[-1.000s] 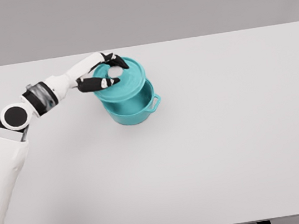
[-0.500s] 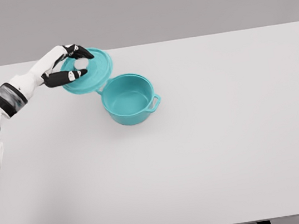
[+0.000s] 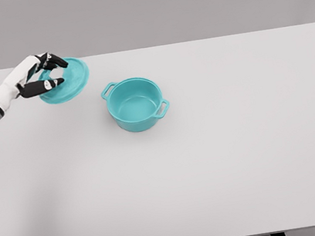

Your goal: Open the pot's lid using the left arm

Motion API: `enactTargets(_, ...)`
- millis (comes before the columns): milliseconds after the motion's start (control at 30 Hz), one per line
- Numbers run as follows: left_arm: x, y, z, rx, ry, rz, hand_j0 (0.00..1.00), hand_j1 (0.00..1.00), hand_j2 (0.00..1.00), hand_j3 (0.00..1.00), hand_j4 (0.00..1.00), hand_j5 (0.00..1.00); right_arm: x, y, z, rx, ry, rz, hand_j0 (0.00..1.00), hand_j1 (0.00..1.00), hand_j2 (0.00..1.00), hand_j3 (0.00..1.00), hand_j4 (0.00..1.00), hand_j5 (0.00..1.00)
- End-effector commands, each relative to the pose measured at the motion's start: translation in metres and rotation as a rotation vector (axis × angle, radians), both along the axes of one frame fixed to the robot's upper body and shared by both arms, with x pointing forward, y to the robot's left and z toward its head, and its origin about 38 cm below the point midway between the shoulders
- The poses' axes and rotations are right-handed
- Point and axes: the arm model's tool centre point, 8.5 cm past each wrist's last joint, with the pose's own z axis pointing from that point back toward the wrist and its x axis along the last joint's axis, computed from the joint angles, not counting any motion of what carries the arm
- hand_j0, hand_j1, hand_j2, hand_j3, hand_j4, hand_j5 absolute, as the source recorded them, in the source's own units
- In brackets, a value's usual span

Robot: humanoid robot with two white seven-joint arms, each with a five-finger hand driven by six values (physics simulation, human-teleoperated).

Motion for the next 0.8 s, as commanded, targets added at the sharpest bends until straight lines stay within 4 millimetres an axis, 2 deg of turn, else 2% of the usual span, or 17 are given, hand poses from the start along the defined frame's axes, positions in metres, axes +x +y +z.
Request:
enactTargets(0, 0.000, 0.010, -0.009, -0.015, 0.030, 0.028, 0.55, 0.55, 0.55, 0.55, 0.55, 0.55, 0.000, 0.000, 0.000, 0.000, 0.000, 0.000, 1.00, 1.00, 1.00, 1.00, 1.00, 1.00)
enactTargets(233, -0.001, 0.033, -0.032, -0.047, 0.098, 0.095, 0.55, 0.55, 0.55, 0.55, 0.55, 0.55, 0.000, 0.000, 0.000, 0.000, 0.000, 0.000, 1.00, 1.00, 1.00, 1.00, 1.00, 1.00)
enactTargets(367, -0.004, 0.039, -0.046, -0.053, 0.136, 0.114, 0.55, 0.55, 0.55, 0.55, 0.55, 0.55, 0.000, 0.000, 0.000, 0.000, 0.000, 0.000, 1.00, 1.00, 1.00, 1.00, 1.00, 1.00)
enactTargets(533, -0.006, 0.039, -0.050, -0.051, 0.144, 0.114, 0.56, 0.56, 0.56, 0.56, 0.56, 0.56, 0.000, 0.000, 0.000, 0.000, 0.000, 0.000, 1.00, 1.00, 1.00, 1.00, 1.00, 1.00)
enactTargets(567, -0.006, 0.039, -0.050, -0.052, 0.144, 0.114, 0.59, 0.59, 0.59, 0.59, 0.59, 0.59, 0.000, 0.000, 0.000, 0.000, 0.000, 0.000, 1.00, 1.00, 1.00, 1.00, 1.00, 1.00)
enactTargets(600, -0.006, 0.039, -0.051, -0.050, 0.145, 0.112, 0.70, 0.70, 0.70, 0.70, 0.70, 0.70, 0.000, 0.000, 0.000, 0.000, 0.000, 0.000, 1.00, 1.00, 1.00, 1.00, 1.00, 1.00)
enactTargets(633, -0.006, 0.039, -0.051, -0.048, 0.146, 0.112, 0.76, 0.76, 0.76, 0.76, 0.76, 0.76, 0.000, 0.000, 0.000, 0.000, 0.000, 0.000, 1.00, 1.00, 1.00, 1.00, 1.00, 1.00)
enactTargets(667, -0.006, 0.039, -0.051, -0.048, 0.146, 0.112, 0.80, 0.80, 0.80, 0.80, 0.80, 0.80, 0.000, 0.000, 0.000, 0.000, 0.000, 0.000, 1.00, 1.00, 1.00, 1.00, 1.00, 1.00)
enactTargets(767, -0.006, 0.039, -0.051, -0.048, 0.146, 0.112, 0.83, 0.83, 0.83, 0.83, 0.83, 0.83, 0.000, 0.000, 0.000, 0.000, 0.000, 0.000, 1.00, 1.00, 1.00, 1.00, 1.00, 1.00)
